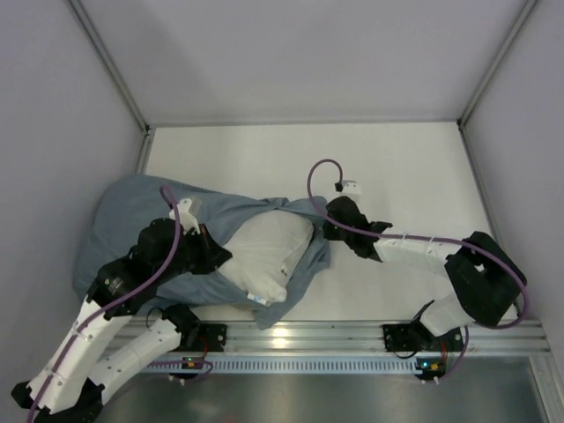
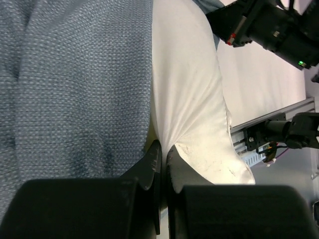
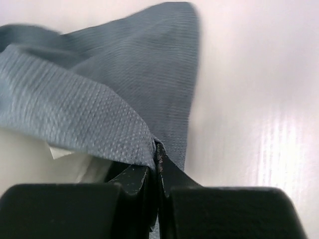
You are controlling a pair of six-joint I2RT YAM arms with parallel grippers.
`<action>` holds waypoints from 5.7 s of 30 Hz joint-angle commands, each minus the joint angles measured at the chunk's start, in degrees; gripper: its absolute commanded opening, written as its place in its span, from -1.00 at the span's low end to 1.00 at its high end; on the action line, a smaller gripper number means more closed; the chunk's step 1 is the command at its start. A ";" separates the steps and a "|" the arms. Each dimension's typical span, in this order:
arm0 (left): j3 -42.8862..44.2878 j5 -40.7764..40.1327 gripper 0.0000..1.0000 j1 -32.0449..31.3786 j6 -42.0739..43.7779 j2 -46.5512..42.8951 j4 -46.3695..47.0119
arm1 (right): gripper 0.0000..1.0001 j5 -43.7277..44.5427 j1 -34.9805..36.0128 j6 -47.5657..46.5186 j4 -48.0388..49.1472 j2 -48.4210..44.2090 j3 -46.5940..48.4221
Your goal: Remove the pillowcase from the pillow
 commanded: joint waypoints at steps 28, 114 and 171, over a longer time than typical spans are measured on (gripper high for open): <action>0.69 8.08 -1.00 0.00 -1.86 2.36 13.86 | 0.49 -24.53 -16.52 -5.97 0.30 1.05 3.36; -16.01 -7.47 0.79 -11.78 -15.57 3.25 20.30 | -1.00 -30.21 -4.56 18.46 13.38 -34.92 -14.13; -19.54 -16.81 0.49 -9.23 -11.27 13.53 27.86 | -1.00 32.82 1.24 -5.36 -41.03 -55.06 20.68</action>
